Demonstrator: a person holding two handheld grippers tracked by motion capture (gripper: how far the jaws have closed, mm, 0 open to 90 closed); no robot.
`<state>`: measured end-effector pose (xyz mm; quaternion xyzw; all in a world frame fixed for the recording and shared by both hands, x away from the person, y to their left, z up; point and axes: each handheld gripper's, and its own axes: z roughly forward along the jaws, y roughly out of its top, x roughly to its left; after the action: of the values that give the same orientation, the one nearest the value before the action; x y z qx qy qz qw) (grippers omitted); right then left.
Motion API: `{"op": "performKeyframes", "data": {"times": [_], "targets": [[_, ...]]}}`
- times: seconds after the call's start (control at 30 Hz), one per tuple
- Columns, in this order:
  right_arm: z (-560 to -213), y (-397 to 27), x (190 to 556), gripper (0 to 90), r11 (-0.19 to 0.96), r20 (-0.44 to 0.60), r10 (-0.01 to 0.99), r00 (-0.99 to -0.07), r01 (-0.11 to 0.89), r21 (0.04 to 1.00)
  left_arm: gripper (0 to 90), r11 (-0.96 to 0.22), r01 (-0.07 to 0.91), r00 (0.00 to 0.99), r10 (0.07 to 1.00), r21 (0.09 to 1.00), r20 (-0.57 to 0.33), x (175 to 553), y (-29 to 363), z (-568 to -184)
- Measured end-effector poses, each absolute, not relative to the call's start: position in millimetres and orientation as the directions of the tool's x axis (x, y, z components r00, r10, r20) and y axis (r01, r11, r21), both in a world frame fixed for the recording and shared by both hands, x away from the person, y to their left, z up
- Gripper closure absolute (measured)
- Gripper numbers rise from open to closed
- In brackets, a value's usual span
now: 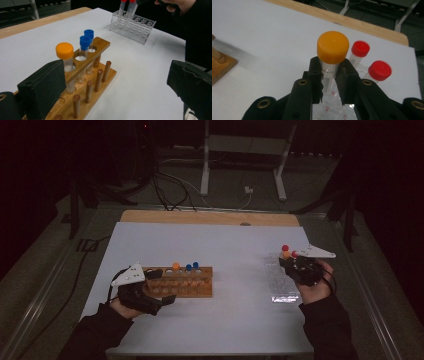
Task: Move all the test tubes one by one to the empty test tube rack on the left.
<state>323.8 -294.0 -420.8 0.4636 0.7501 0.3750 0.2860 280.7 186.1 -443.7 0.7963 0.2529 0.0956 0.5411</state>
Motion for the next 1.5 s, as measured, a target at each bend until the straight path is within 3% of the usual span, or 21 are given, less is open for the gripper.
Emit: {"op": "performKeyframes", "data": {"times": [0.4, 0.83, 1.5], "targets": [[-403, -275, 303, 74.9, 0.311, -0.072, 0.87, -0.487, 0.43, 0.848, 2.8, -0.294, 0.298, 0.864, 0.487, 0.908, -0.126, 281, 179, -440], [-420, -247, 287, 74.9, 0.343, -0.02, 0.808, -0.589, 0.443, 0.828, 2.8, -0.311, 0.281, 0.886, 0.447, 0.908, -0.121, 284, 165, -433], [-436, -213, 261, 74.9, 0.413, 0.007, 0.714, -0.7, 0.43, 0.803, 3.9, -0.34, 0.241, 0.932, 0.343, 0.909, -0.119, 293, 111, -425]]}}
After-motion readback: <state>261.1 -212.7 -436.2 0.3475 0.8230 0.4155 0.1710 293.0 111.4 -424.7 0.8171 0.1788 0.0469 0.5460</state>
